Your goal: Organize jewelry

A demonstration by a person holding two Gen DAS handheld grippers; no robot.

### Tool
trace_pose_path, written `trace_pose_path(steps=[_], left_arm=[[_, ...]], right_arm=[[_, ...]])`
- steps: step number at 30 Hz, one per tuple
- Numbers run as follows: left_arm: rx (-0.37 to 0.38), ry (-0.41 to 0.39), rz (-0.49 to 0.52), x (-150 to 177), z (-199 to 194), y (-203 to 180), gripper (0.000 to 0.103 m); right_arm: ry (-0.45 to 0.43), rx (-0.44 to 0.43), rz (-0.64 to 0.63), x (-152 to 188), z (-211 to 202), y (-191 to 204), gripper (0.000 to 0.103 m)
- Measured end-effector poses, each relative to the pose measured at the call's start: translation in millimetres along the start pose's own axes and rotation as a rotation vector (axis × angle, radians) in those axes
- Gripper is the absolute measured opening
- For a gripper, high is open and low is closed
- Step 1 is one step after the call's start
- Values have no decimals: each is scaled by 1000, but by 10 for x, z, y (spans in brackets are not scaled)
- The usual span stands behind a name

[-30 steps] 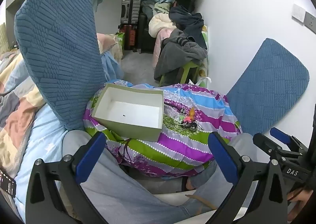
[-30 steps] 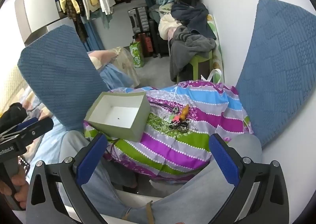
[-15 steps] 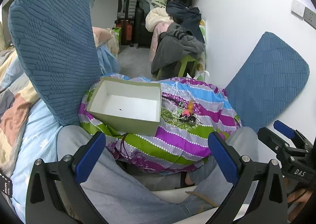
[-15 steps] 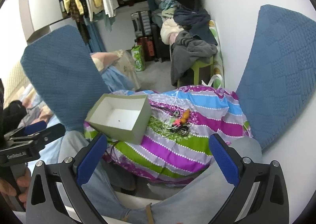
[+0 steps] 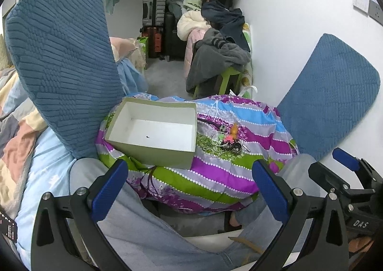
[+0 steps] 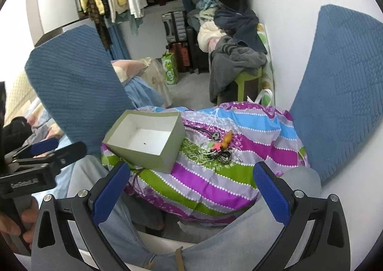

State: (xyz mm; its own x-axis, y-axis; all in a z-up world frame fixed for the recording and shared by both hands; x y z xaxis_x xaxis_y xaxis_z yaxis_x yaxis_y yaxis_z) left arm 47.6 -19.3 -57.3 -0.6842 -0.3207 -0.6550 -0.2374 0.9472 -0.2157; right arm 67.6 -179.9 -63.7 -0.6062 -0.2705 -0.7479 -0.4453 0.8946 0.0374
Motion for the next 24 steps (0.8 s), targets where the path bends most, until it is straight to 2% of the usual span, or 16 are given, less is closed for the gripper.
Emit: trace_pose_path(steps=[5,7,12,15,19,21,24], left_arm=[[21,22,0,56,57,-22,103],[25,31,-3,69,79,-15,102],[34,57,-2,124,133,-33,102],[36,63,-1,146,145,-39,102],[42,65,-1,143,146,-35,102],[42,67,-2,142,149,-38,102],[48,67,-3,147,122,-37,102]], right_arm=[[0,-3,53,65,-11,-83,102],[3,9,63,81,-35,-124,99],[23,11,72,149,-16,-153,76],[20,23,64,162,-14,-153,69],[17,28,52,176,-4,-147,66],[24,8,49,182,5,-123,59],[29,13,51,190,12,-125,59]])
Point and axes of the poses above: each gripper's, at about its wrist camera, not at the fingertips, and z roughly the way its jaws point, y to its left, x to its underside, the point moved 5 cm from there along z, roughly the way its jaws point, and after that the axes turned 7 degrees about -z, right-handed, at the moved point
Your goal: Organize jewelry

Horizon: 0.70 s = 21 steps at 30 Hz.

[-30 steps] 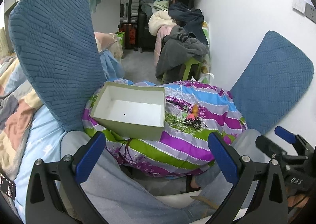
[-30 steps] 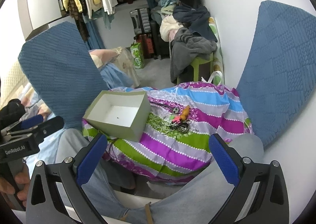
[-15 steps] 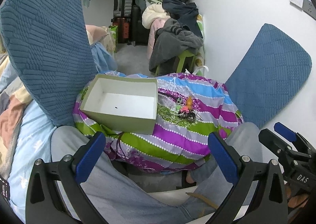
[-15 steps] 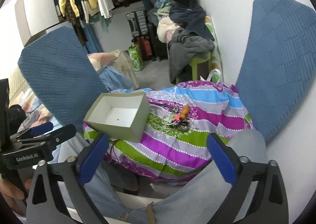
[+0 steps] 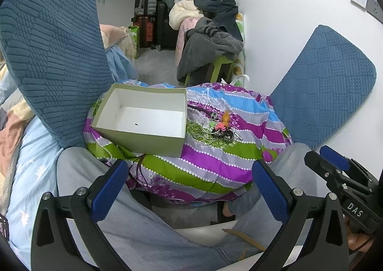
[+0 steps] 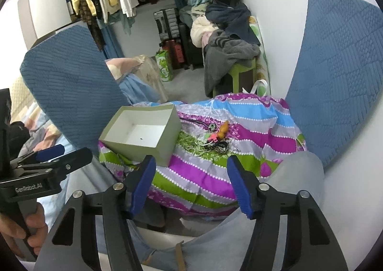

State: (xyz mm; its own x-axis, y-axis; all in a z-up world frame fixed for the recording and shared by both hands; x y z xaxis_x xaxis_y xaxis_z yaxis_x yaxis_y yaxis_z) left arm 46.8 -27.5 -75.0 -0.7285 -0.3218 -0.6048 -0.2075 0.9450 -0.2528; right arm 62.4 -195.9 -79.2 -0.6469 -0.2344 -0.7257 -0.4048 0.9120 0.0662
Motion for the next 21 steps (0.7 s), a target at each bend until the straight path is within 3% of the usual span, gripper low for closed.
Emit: trace_pose_path(steps=[21], left_arm=[[-16,23,-11,70,78,35,102]], right_arm=[[16,-19,27,49,89,-15,61]])
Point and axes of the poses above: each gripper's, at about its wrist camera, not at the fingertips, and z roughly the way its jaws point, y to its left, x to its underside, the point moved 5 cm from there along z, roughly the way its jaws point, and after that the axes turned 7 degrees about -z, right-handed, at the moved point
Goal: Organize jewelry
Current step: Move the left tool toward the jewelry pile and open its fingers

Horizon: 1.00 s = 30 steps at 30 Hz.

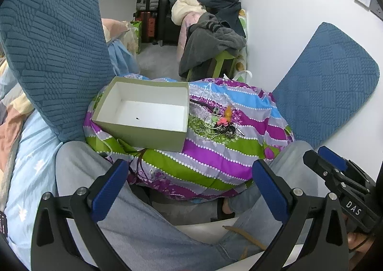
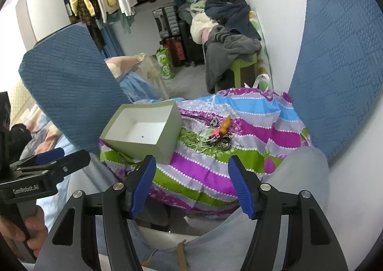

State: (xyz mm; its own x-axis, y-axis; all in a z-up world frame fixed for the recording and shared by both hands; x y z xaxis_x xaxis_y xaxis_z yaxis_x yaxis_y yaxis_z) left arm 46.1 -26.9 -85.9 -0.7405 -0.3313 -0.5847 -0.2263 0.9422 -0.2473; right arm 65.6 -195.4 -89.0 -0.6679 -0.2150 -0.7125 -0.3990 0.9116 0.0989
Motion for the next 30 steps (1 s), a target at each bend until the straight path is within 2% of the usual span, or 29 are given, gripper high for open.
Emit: trace_pose_path(steps=[4,10,15,24,30], left_arm=[[-28,-1,29,16,24,-6,102],[11,29,3,7,162,26,102],[16,-17,10,-72,317,-55,102],[119,-24,9,-251,824,-200,100],[176,-1,23,-215,1111,-236,97]], right_arm=[[8,-12,-7,31,20,26,59],[22,-27,-4,56,108,16,58],[21,-26,2,74,327,-166,56],[39,-37,-26,166,876,-368,56],[34,-23,-37,190,1192,-553,56]])
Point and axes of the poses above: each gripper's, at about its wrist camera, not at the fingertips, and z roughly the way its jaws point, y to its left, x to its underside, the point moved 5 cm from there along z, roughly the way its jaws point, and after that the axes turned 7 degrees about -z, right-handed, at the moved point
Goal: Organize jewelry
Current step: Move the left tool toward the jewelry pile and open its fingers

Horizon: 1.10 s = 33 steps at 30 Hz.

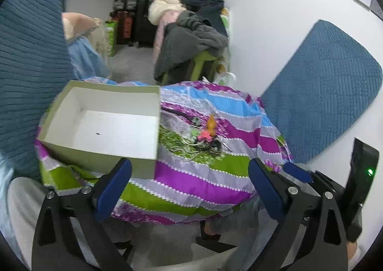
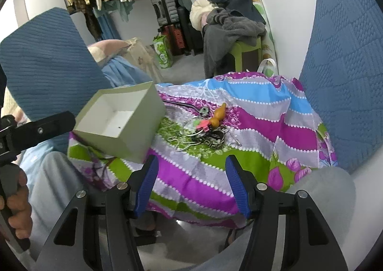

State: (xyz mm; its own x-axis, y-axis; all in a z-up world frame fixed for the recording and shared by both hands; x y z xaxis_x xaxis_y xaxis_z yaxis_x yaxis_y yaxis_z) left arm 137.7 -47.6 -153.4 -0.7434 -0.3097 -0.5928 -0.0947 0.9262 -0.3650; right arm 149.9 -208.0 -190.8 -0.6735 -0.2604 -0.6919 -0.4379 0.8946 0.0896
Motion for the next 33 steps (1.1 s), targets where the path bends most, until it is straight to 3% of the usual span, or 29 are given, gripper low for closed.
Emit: trace_pose_path(steps=[5,12,16,18,19,22,28,33], left_arm=[[-9,28,41,96,267,-34,93],[9,74,45,110,637,-116,79],[37,101,50,63,908,-174,71],[57,113,61,51,1017,-215,65],[62,132,68,55,1114,-243,60],[98,182,72,90,1337,-297,58],[96,235,100,160,1798,-346,37],[96,264,128,161,2091,-359,33]], right_arm=[[0,13,2,-21,302,-169,56],[20,5,30,-119,642,-396,52],[41,-20,16,-179,883,-503,45],[59,-32,18,-180,1025,-558,36],[71,-42,23,-177,1090,-581,35],[112,-98,52,-170,1310,-657,34],[180,-137,91,-155,1606,-780,27],[193,-139,142,-135,1672,-904,24]])
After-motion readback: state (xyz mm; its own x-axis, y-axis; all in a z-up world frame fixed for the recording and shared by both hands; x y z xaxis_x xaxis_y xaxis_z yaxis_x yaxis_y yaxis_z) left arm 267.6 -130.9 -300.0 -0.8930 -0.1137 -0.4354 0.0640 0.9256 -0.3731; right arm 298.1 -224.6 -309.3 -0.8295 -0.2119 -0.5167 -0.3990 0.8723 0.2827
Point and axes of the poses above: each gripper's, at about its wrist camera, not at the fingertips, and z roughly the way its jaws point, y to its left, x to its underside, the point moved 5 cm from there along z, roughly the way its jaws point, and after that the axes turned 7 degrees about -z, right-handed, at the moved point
